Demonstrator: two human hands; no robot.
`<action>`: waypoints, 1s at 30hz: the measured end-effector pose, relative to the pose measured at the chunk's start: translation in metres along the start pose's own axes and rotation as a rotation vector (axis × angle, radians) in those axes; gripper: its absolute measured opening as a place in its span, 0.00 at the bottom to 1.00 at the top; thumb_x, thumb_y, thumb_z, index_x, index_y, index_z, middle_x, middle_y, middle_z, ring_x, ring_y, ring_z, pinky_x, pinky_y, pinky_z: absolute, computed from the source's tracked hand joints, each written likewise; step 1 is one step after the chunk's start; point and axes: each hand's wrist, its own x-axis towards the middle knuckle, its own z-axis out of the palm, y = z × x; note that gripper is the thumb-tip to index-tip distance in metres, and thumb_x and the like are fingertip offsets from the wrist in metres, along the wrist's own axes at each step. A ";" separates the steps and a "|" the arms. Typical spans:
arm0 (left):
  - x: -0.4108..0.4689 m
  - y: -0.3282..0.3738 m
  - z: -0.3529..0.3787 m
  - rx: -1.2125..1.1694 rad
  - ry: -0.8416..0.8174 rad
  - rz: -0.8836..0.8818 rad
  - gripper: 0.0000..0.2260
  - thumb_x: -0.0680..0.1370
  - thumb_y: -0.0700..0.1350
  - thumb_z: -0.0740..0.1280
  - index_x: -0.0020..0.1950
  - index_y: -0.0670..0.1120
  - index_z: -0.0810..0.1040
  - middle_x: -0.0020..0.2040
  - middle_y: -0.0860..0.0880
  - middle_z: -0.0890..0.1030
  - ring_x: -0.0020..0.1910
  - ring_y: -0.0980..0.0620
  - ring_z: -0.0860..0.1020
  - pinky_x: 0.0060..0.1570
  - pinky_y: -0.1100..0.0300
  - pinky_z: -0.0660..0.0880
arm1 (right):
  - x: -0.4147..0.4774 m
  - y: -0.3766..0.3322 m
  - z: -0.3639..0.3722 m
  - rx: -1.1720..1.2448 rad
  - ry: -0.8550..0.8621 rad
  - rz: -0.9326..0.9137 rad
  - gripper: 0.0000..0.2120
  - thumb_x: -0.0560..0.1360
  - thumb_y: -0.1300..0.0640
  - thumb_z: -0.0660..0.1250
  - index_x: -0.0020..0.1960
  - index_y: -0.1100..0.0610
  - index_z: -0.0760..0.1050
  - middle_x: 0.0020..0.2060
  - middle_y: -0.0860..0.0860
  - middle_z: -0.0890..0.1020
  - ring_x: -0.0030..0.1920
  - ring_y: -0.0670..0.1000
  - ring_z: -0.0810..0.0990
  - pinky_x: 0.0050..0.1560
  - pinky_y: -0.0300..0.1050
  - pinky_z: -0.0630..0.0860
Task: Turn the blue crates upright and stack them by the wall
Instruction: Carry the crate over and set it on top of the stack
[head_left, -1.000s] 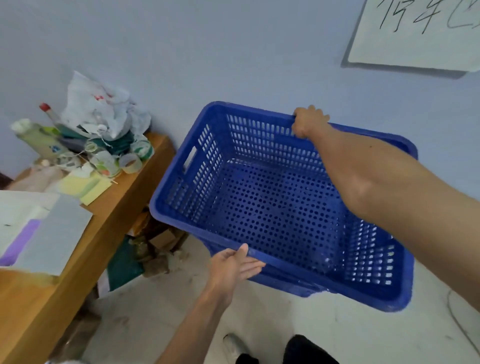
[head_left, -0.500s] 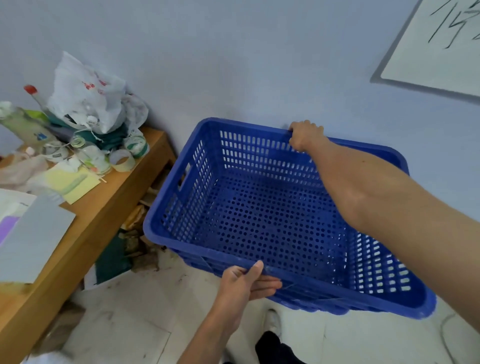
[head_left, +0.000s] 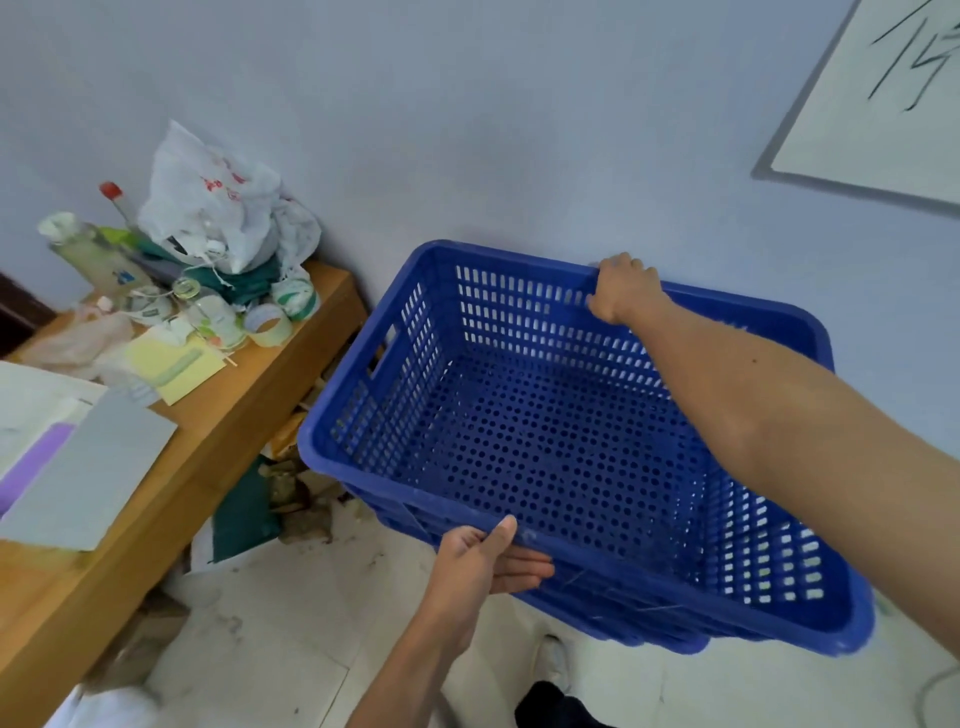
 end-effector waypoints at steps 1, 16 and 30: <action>0.001 0.001 -0.001 0.007 -0.007 0.004 0.19 0.81 0.48 0.66 0.51 0.31 0.82 0.45 0.33 0.85 0.46 0.37 0.85 0.47 0.50 0.82 | -0.004 0.000 0.000 -0.003 -0.005 0.013 0.29 0.78 0.49 0.62 0.73 0.63 0.62 0.68 0.62 0.68 0.67 0.62 0.68 0.67 0.58 0.66; 0.002 0.031 -0.066 0.513 -0.250 0.058 0.22 0.82 0.56 0.61 0.50 0.37 0.82 0.41 0.42 0.87 0.41 0.42 0.86 0.45 0.48 0.83 | -0.208 -0.025 0.024 0.292 -0.366 0.067 0.24 0.82 0.44 0.58 0.73 0.57 0.67 0.70 0.57 0.71 0.64 0.59 0.74 0.64 0.55 0.71; 0.071 0.108 -0.142 2.032 -0.247 0.670 0.14 0.77 0.51 0.70 0.59 0.47 0.74 0.56 0.48 0.80 0.53 0.46 0.78 0.54 0.49 0.77 | -0.376 -0.008 0.078 0.067 -0.082 0.194 0.32 0.70 0.23 0.54 0.53 0.50 0.71 0.47 0.48 0.78 0.49 0.53 0.78 0.52 0.50 0.72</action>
